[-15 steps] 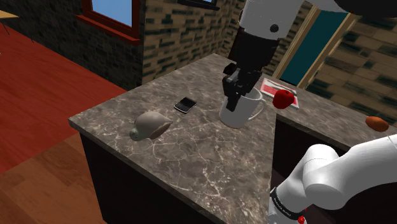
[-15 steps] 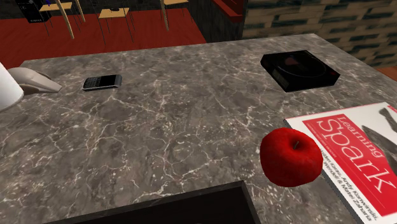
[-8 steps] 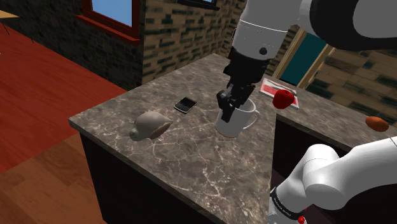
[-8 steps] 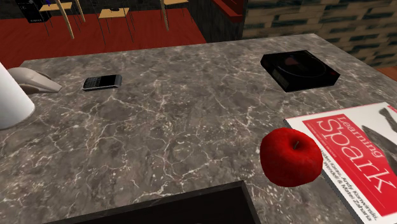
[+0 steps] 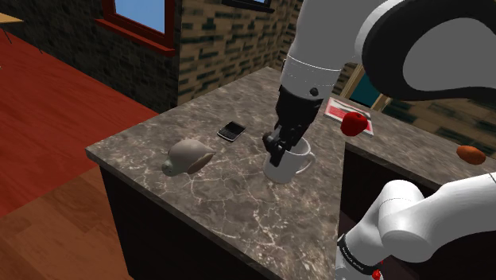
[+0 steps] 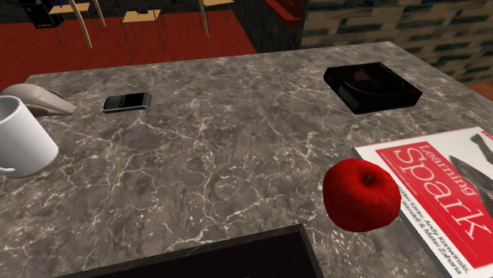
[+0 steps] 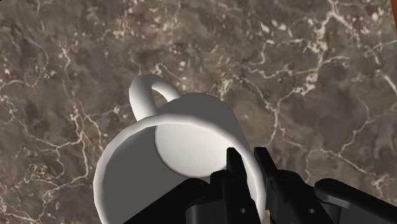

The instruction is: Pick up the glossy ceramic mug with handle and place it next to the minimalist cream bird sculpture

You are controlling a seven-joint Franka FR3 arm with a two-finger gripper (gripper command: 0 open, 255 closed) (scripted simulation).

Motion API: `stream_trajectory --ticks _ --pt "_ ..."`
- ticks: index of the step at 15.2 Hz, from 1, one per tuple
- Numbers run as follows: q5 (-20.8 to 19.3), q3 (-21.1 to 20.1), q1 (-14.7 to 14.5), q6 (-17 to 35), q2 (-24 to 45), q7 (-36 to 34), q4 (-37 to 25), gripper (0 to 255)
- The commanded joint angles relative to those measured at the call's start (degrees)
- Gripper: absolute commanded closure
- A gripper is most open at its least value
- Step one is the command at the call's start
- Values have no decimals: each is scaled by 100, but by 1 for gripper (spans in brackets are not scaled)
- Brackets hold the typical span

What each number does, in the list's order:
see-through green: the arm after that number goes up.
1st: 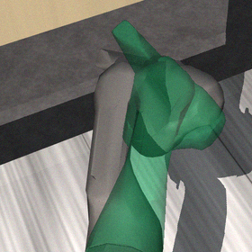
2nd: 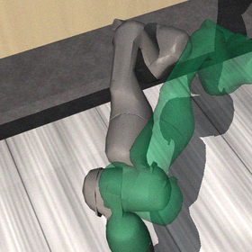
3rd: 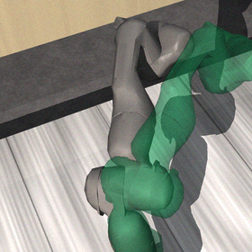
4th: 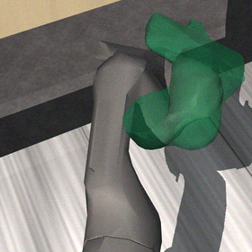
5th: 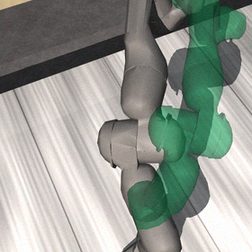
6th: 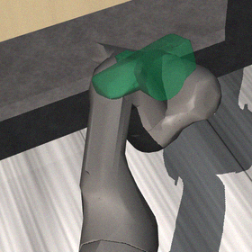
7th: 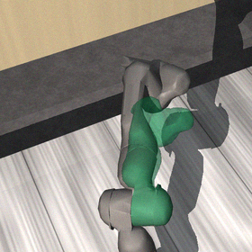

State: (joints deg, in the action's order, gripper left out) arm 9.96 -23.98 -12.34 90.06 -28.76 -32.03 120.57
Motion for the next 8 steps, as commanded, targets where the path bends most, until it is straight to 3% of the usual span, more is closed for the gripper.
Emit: stream_trajectory --ticks 1,8 --pt "21 -14 -13 162 -36 10 194 255" --pt "46 -41 -27 378 -60 18 433 255"
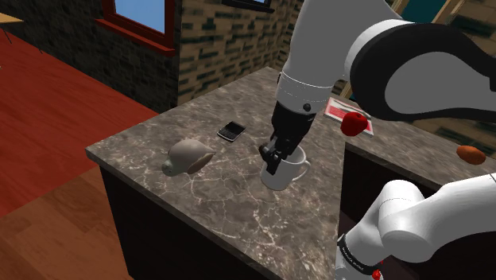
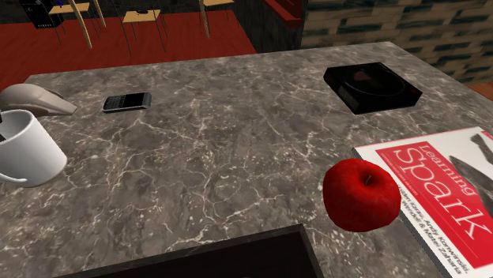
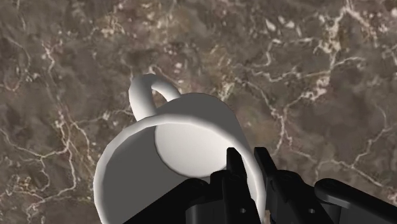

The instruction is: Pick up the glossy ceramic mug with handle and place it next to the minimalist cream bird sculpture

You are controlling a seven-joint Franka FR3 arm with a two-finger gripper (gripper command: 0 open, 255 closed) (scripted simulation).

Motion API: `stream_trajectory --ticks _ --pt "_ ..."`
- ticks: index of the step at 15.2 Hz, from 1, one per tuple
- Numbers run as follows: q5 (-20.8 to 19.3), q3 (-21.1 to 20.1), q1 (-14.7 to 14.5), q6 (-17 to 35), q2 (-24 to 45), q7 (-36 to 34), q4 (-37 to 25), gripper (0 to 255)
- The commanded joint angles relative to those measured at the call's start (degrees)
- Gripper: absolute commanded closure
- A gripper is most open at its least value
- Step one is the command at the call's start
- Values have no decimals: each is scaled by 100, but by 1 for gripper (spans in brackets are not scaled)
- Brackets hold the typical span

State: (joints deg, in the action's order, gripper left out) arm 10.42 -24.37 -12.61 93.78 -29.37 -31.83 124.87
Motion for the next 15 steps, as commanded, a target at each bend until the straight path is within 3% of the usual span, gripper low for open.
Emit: stream_trajectory --ticks 1,4,5,10,15 --pt "0 -2 0 6 1 -1 3 255" --pt "0 -2 0 6 1 -1 3 255" --pt "0 -2 0 6 1 -1 3 0" --pt "0 -2 0 6 1 -1 3 0" --pt "-93 47 58 -686 181 -60 -865 0"
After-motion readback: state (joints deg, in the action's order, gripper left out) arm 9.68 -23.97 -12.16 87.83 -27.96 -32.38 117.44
